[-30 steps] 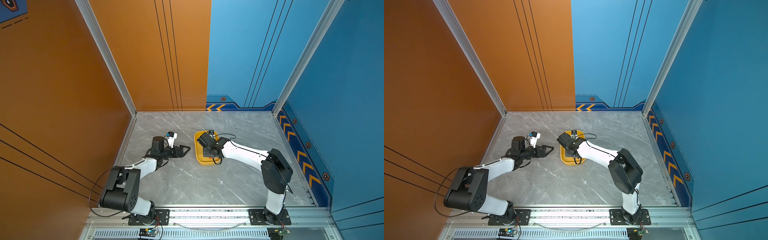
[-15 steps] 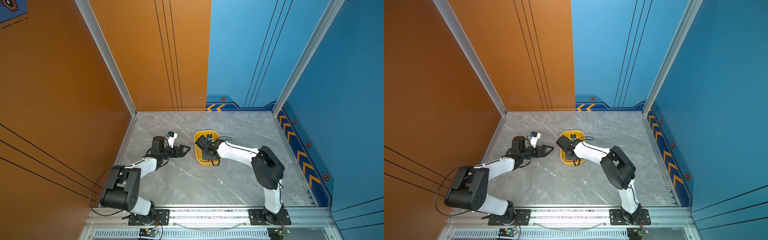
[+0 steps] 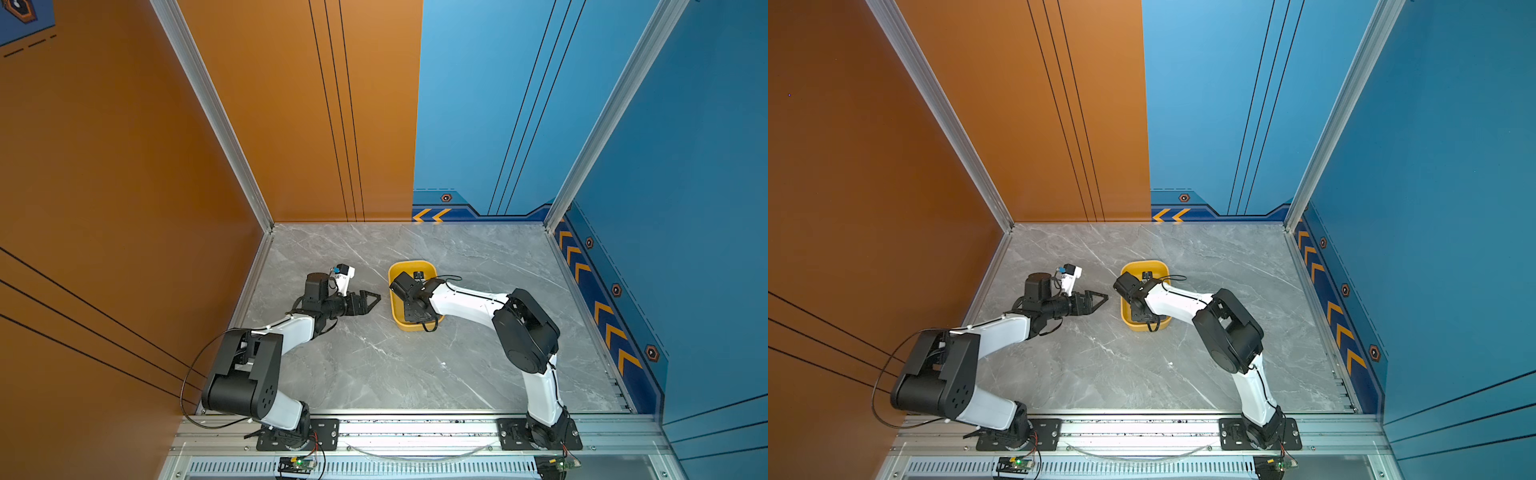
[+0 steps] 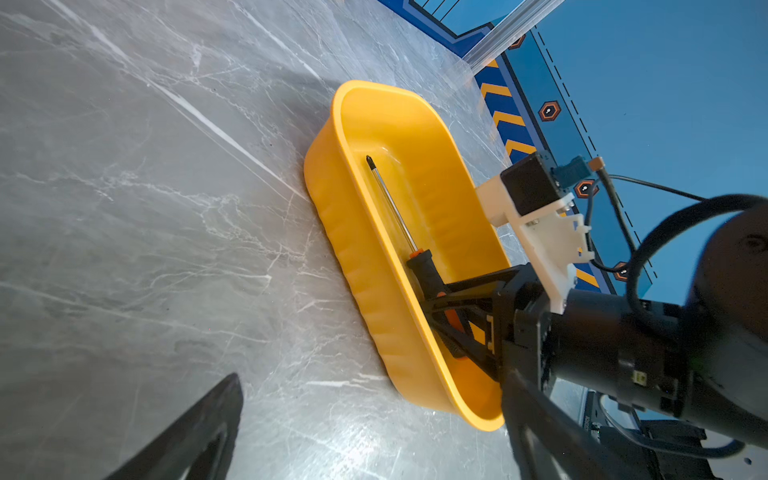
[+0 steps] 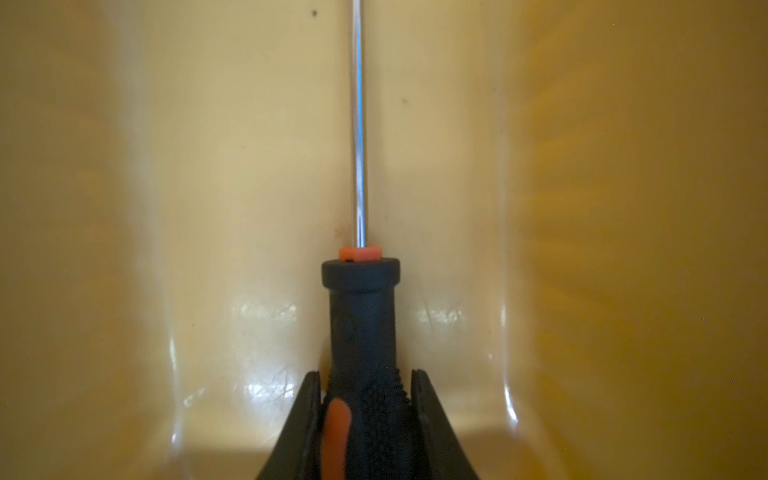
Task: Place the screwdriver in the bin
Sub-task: 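Lower the held screwdriver into the yellow bin with the right gripper, then open the right gripper and raise it away from the bin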
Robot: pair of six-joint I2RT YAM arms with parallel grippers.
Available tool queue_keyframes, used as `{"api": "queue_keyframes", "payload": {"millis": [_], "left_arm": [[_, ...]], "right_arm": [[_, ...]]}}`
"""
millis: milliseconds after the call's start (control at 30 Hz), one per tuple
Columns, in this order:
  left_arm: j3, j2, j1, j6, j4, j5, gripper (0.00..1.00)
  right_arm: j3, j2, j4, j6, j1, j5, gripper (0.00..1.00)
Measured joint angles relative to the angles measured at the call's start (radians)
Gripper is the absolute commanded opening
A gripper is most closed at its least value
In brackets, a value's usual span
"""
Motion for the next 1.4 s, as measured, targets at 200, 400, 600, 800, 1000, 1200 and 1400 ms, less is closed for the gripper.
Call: {"api": "queue_keyframes", "payload": {"millis": [200, 400, 600, 800, 1000, 1200, 1400], "left_arm": [[0.002, 0.001, 0.001, 0.0, 0.0, 0.0, 0.98], [0.003, 0.002, 0.002, 0.0, 0.0, 0.0, 0.98], [0.003, 0.002, 0.002, 0.0, 0.0, 0.0, 0.98], [0.003, 0.003, 0.002, 0.0, -0.002, 0.0, 0.98], [0.003, 0.003, 0.002, 0.0, -0.003, 0.0, 0.98], [0.003, 0.003, 0.002, 0.0, -0.003, 0.0, 0.98], [0.003, 0.003, 0.005, 0.0, -0.003, 0.004, 0.98]], "right_arm": [[0.011, 0.004, -0.002, 0.0, 0.0, -0.004, 0.02], [0.013, 0.006, -0.002, 0.0, -0.007, -0.015, 0.12], [0.025, 0.018, -0.006, 0.0, -0.01, -0.019, 0.3], [0.026, 0.019, -0.006, 0.014, -0.011, -0.023, 0.42], [0.026, 0.019, -0.006, 0.018, -0.011, -0.022, 0.51], [0.026, 0.018, -0.007, 0.018, -0.011, -0.022, 0.54], [0.026, -0.013, -0.026, 0.014, -0.011, -0.021, 0.58]]}}
